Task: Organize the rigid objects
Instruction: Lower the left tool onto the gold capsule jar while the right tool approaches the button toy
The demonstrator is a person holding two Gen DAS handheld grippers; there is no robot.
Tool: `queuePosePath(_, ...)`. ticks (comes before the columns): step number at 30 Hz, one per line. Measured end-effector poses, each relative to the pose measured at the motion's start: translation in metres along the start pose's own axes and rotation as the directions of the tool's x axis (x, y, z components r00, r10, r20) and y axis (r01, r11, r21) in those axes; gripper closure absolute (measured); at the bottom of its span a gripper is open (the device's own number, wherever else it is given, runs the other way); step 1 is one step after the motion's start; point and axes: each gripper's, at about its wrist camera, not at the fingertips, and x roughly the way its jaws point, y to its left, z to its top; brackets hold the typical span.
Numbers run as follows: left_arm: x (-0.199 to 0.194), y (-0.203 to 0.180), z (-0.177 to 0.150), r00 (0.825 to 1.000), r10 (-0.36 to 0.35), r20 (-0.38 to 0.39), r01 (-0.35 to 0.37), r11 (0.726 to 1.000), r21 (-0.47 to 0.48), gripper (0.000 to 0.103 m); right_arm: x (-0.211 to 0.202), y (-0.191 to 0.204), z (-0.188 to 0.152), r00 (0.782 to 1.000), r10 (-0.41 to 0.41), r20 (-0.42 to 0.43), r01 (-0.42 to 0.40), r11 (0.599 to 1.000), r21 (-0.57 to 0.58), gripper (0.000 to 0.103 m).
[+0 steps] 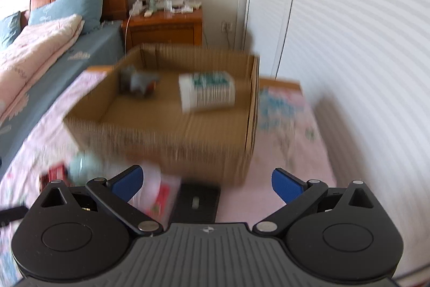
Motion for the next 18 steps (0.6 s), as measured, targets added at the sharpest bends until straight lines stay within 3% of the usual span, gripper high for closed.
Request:
queuePosePath(7,0.003,-0.008,-0.009,1.0,-0.015,-0.023,0.016,1.0,0.023,0.002,0.016,0.008,-0.043,0.998,-0.029,-0.049,0.029,1.0,0.003,0.0)
queuePosePath(18,0.012,-0.021,-0.012,0.997,-0.056,-0.048,0.058,0.997,0.049,0.002,0.031,-0.002,-0.067,0.991,-0.075,-0.108,0.08,0.996,0.039,0.0)
